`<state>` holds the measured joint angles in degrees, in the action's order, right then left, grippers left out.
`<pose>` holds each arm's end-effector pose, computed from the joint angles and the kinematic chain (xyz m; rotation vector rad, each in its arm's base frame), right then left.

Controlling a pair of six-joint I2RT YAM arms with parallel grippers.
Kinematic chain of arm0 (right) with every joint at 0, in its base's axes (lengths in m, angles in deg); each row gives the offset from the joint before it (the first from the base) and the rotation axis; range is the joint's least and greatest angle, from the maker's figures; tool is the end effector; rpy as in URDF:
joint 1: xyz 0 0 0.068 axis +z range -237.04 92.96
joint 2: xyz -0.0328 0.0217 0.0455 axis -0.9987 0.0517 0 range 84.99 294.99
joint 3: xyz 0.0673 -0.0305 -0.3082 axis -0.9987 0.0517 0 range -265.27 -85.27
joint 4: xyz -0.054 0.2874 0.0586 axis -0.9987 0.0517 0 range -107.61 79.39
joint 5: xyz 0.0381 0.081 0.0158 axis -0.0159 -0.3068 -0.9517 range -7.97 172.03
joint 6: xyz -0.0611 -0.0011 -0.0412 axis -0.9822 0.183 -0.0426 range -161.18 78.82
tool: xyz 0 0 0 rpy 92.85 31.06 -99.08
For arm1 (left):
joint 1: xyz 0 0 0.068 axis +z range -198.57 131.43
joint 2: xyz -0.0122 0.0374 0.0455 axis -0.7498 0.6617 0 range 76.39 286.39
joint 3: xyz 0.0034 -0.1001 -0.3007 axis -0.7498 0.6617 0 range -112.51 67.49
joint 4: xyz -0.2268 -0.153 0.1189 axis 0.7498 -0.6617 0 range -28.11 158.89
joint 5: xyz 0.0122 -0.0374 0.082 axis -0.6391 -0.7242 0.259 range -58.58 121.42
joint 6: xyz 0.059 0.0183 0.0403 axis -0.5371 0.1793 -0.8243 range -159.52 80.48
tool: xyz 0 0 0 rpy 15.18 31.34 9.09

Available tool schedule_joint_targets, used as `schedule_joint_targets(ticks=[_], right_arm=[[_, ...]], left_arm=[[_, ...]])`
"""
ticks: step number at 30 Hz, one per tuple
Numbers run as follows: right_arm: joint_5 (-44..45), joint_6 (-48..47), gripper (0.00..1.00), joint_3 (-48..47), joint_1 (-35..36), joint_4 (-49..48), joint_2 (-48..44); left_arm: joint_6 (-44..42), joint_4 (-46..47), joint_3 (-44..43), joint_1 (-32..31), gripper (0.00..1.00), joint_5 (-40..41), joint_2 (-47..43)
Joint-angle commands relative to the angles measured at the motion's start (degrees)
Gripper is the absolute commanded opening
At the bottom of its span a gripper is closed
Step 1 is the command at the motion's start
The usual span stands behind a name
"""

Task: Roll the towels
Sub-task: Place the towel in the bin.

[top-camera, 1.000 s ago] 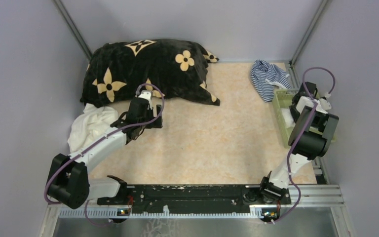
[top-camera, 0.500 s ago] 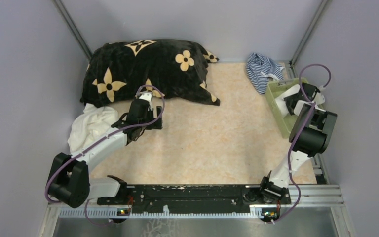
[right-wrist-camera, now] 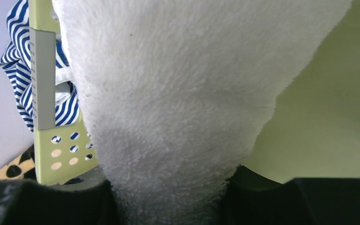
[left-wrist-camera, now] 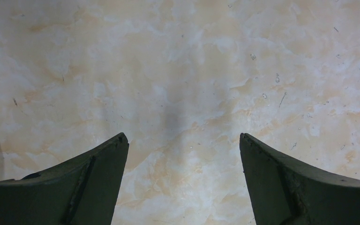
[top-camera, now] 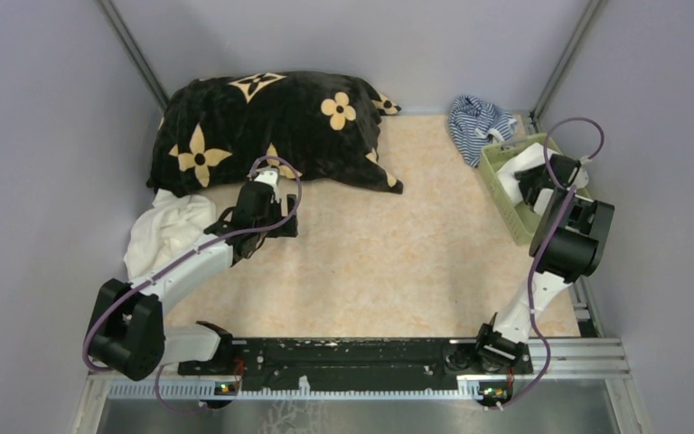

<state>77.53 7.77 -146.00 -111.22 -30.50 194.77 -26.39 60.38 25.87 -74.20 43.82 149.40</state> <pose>0.4264 -0.1863 0.1496 1.2862 1.8083 0.3268 0.2818 -0.1205 0.2266 0.1313 2.2466 -0.1182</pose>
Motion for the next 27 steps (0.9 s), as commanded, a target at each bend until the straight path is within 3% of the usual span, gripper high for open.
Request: schedule_joint_targets(ticks=[1,7,10,15,27], right_arm=[[-1.1,2.9,0.01,-0.4,-0.2,-4.1,1.6],[9.1,0.6,0.01,-8.5,1.0,12.1,2.0],[12.9,-0.2,0.08,-13.0,1.5,20.0,3.4],[18.5,0.9,0.10,-18.1,2.4,29.0,4.9],[12.3,2.5,0.38,-22.8,2.9,24.6,5.5]], left_arm=[[-0.3,1.5,0.4,0.2,0.93,-0.4,0.1],[0.0,1.5,0.4,0.2,0.93,-0.7,0.4],[0.0,1.4,0.2,0.2,0.93,-1.0,0.8],[0.2,1.2,0.1,0.2,0.93,-1.3,1.3],[0.2,0.8,0.1,0.2,0.93,-1.4,1.4]])
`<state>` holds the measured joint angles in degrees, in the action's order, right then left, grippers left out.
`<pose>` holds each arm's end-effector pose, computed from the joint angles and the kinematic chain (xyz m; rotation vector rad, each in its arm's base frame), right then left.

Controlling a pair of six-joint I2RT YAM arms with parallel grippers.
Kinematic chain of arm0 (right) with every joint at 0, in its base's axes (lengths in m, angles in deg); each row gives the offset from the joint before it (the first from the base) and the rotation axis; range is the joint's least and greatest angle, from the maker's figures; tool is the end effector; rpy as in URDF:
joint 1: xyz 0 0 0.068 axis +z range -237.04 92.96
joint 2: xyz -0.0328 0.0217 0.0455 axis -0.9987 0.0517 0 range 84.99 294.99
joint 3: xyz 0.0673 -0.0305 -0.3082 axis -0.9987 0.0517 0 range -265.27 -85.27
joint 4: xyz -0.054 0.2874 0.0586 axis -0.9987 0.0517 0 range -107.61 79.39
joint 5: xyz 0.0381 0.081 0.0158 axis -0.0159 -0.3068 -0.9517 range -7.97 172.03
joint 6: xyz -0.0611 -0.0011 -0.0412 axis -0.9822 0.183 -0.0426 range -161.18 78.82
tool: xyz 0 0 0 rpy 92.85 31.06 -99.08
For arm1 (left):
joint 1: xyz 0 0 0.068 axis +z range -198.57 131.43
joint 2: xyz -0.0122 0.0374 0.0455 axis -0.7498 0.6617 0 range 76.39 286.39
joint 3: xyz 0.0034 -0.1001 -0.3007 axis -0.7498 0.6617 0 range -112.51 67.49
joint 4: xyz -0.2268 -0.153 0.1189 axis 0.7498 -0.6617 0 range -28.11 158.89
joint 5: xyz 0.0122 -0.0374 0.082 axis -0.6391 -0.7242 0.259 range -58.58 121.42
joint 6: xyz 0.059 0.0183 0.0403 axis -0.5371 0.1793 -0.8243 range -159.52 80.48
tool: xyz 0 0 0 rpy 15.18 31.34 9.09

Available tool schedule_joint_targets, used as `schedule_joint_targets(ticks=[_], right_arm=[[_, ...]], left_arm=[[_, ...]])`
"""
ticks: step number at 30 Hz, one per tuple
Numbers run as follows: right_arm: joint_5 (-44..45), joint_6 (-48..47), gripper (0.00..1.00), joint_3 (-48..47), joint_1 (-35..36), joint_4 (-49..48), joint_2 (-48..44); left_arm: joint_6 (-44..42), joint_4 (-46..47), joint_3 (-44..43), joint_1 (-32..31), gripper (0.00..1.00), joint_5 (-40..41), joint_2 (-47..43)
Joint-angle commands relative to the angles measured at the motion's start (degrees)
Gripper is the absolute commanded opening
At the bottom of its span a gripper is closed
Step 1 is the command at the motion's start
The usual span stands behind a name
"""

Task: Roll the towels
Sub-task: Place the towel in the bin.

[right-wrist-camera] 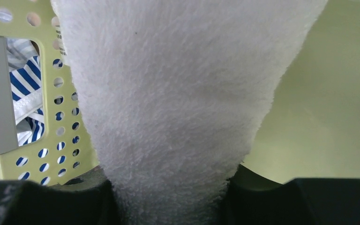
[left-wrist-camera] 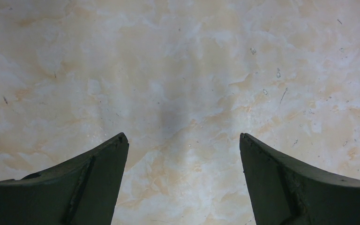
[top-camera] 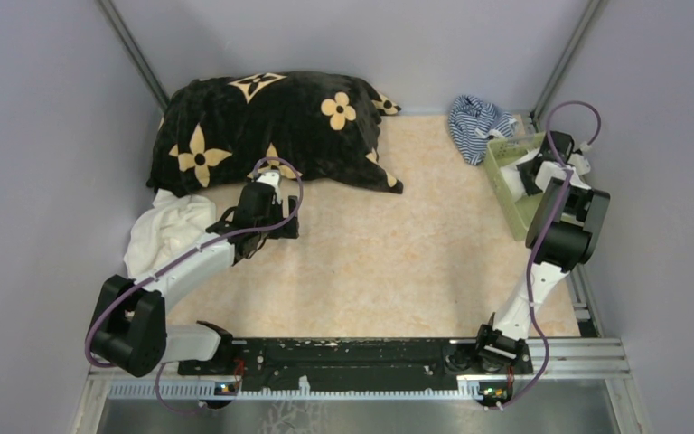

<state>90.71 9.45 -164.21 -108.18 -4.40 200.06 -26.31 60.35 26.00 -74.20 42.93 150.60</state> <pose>0.4663 -0.1904 0.1725 1.4727 1.9195 0.0506 0.2832 -0.1222 0.2196 0.1428 2.2720 -0.1263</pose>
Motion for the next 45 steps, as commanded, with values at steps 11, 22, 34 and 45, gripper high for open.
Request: schedule_joint_targets(ticks=[11,22,34,45], right_arm=[[-1.1,0.6,0.52,-9.6,-0.2,0.8,1.7],[-3.8,0.8,0.63,-8.9,-0.2,-7.4,0.6],[-0.6,-0.2,0.86,-10.3,-0.4,-1.1,1.1],[5.8,-8.2,0.90,-8.5,-0.6,9.9,-11.4]], left_arm=[[0.1,0.7,-0.3,0.2,0.93,-0.7,0.8],[0.1,0.4,-0.4,0.2,0.93,-0.4,1.5],[0.1,0.2,-0.8,0.2,0.93,-0.4,2.3],[1.3,-0.5,-1.4,0.2,0.94,-0.8,-0.1]])
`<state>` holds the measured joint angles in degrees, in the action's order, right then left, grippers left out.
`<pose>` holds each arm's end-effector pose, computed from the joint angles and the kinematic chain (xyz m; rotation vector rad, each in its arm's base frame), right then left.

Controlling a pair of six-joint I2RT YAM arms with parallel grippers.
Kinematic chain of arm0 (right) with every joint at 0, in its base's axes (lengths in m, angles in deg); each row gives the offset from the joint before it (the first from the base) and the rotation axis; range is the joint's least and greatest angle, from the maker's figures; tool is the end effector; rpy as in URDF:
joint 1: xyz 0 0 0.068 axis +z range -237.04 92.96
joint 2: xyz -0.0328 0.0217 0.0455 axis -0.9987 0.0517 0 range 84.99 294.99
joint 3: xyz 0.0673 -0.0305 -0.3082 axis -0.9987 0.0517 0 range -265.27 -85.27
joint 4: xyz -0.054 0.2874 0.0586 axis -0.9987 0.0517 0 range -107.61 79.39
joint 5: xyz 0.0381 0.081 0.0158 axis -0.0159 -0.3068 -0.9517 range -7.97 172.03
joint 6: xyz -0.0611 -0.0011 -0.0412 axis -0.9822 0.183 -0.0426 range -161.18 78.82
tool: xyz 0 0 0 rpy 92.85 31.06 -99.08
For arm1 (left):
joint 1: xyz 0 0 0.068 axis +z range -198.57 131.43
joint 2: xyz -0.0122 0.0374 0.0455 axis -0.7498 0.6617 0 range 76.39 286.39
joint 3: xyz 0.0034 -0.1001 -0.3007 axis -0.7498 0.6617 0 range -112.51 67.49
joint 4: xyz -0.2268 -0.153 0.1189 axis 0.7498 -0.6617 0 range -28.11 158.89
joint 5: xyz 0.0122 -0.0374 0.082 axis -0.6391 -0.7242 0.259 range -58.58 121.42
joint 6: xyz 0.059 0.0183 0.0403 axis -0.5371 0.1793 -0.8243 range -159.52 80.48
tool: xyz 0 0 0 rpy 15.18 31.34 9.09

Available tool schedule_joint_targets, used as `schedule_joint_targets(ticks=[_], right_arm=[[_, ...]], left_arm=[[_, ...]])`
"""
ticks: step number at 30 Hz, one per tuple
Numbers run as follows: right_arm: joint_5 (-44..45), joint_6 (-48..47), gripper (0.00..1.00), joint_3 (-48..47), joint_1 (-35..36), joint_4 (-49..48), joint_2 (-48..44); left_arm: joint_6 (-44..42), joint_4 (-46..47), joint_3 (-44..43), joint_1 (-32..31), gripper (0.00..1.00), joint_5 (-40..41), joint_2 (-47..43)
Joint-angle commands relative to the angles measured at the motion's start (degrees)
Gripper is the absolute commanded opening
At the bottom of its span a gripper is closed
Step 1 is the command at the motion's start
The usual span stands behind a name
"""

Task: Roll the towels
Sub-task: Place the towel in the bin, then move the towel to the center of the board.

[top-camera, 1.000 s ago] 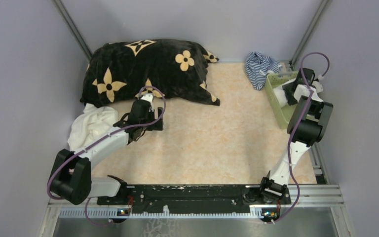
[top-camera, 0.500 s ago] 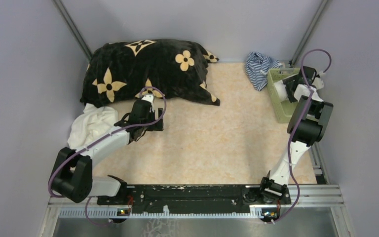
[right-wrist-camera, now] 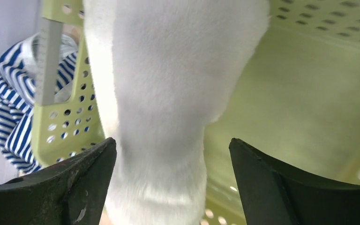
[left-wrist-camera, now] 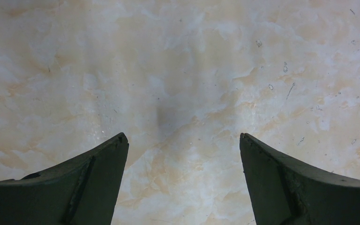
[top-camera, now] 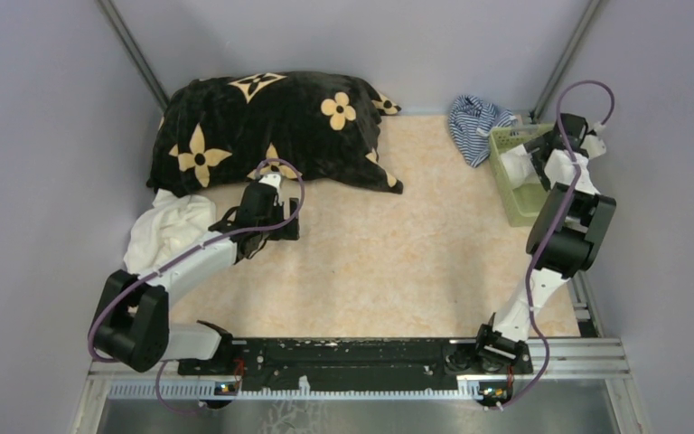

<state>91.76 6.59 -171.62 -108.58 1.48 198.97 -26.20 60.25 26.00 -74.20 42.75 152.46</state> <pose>0.4774 -0.1997 0.2196 1.4134 1.9038 0.0169 0.2860 -0.1237 0.2100 0.1490 2.3049 -0.1169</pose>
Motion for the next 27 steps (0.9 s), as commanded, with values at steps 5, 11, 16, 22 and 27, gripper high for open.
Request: schedule_joint_targets(ticks=[5,11,16,22,27], right_arm=[[-3.6,-13.1,0.91,5.7,-0.2,4.7,-24.3],[-20.7,-17.6,0.91,21.1,-0.2,-0.1,-40.5],[-30.1,-18.3,0.91,29.6,1.8,-4.6,-49.1],[-31.0,-22.8,0.91,30.2,11.8,-3.5,-51.2],[-28.8,-25.9,0.91,29.3,17.3,-1.4,-52.8]], left_arm=[[3.3,-2.5,-2.1,0.8,0.94,1.2,-4.5],[5.0,-6.9,-2.2,4.4,0.94,7.5,-7.7],[7.9,-12.2,-2.9,10.3,0.94,14.1,-8.4],[8.8,-13.5,-2.6,19.0,0.94,20.2,-6.2],[6.3,-9.8,-3.0,26.9,0.94,19.9,0.1]])
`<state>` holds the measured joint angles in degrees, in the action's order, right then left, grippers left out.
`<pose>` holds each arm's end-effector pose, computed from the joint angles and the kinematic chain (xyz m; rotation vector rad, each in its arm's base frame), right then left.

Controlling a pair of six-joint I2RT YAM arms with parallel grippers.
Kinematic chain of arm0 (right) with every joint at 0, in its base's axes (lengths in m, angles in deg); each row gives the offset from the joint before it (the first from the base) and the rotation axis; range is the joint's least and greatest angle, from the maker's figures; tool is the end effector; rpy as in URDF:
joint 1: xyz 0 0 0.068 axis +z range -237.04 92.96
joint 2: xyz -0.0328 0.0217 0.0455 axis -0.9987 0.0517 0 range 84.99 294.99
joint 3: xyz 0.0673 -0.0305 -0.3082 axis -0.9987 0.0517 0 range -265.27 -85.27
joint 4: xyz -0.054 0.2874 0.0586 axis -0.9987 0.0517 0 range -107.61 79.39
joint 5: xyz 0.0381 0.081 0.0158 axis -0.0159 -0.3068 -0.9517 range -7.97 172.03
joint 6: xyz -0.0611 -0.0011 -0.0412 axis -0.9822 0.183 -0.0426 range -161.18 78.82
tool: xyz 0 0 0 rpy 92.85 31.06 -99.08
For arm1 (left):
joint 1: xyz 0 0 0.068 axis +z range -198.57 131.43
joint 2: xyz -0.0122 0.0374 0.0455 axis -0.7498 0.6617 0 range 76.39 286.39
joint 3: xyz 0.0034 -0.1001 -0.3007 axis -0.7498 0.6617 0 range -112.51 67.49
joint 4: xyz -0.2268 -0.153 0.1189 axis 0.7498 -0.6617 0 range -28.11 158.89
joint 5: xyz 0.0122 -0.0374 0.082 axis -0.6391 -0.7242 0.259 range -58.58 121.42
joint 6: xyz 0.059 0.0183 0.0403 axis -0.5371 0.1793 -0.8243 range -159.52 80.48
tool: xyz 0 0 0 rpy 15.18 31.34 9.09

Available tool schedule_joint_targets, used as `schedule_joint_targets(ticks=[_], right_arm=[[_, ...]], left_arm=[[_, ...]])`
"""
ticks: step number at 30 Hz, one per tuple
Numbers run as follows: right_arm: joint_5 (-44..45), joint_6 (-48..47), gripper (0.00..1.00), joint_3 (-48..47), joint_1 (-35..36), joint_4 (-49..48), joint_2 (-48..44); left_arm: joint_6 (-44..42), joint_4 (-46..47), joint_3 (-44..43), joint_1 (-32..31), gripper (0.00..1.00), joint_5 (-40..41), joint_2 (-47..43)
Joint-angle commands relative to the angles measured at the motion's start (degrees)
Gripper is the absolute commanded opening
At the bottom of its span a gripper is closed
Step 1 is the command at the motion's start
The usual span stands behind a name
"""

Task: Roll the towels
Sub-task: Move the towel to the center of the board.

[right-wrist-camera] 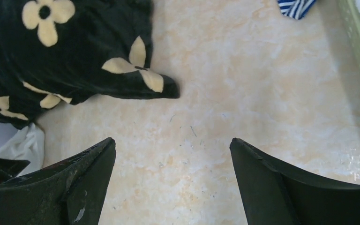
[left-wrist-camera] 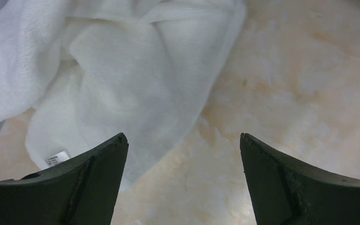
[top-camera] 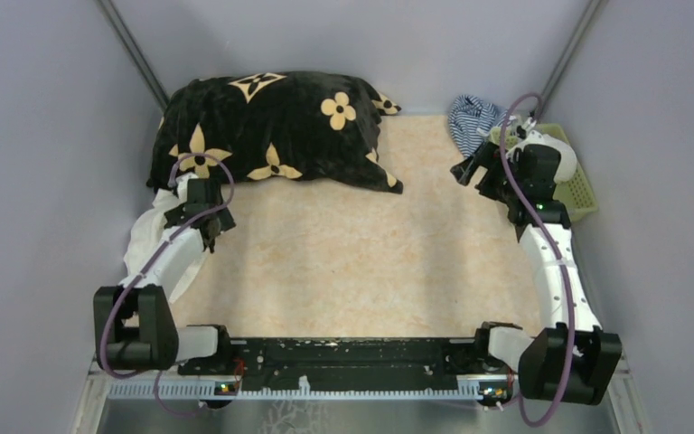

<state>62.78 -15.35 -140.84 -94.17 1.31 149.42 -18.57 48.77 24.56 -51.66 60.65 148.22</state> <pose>0.2933 -0.0163 0.3465 0.3823 2.0352 0.5467 0.2862 0.0147 0.2263 -0.5819 2.2509 0.4102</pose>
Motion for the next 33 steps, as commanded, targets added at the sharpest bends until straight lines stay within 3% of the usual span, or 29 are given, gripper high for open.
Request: schedule_joint_targets(ticks=[1,6,9,12,15,19,23,25,27,30,33], right_arm=[[0.3,-4.2,0.91,-1.6,3.7,-1.1,-3.4],[1.0,-5.7,0.91,-1.8,6.8,-0.9,-4.3],[1.2,-6.9,0.91,-1.6,8.0,-0.9,-5.2],[1.6,-7.9,0.91,-1.1,8.8,-1.0,-6.3],[1.9,-8.6,0.91,-1.0,9.3,-0.8,-6.8],[1.6,-9.1,0.91,-1.1,10.1,-1.1,-6.5],[0.1,-9.3,0.91,-1.8,11.0,-1.0,-5.4],[-0.5,-9.5,0.91,-2.0,11.7,-1.0,-4.7],[-1.2,-9.7,0.90,-2.2,12.4,-0.8,-3.9],[-1.5,-10.1,0.90,-2.6,13.5,0.2,-2.5],[-2.5,-10.0,0.89,-3.0,14.8,1.9,-0.8]], left_arm=[[-1.6,2.3,-1.9,5.9,0.94,1.2,6.0],[-2.9,0.2,-6.3,10.6,0.88,-3.9,17.7],[-3.5,-2.4,-8.3,10.6,0.70,-11.2,22.3],[-3.0,-4.3,-8.2,9.9,0.42,-20.5,24.1],[-0.5,-4.9,-6.3,5.0,0.23,-28.1,22.9],[7.0,-3.6,-5.2,-7.6,0.14,-37.4,20.3],[16.5,1.0,-10.0,-21.7,0.18,-45.9,20.7],[18.1,1.5,-16.8,-30.0,0.27,-46.7,22.4],[17.3,-0.2,-24.6,-35.3,0.42,-46.2,24.8],[15.3,-2.8,-31.8,-38.1,0.59,-45.1,25.1],[13.0,-2.7,-30.8,-38.0,0.67,-41.7,20.9]])
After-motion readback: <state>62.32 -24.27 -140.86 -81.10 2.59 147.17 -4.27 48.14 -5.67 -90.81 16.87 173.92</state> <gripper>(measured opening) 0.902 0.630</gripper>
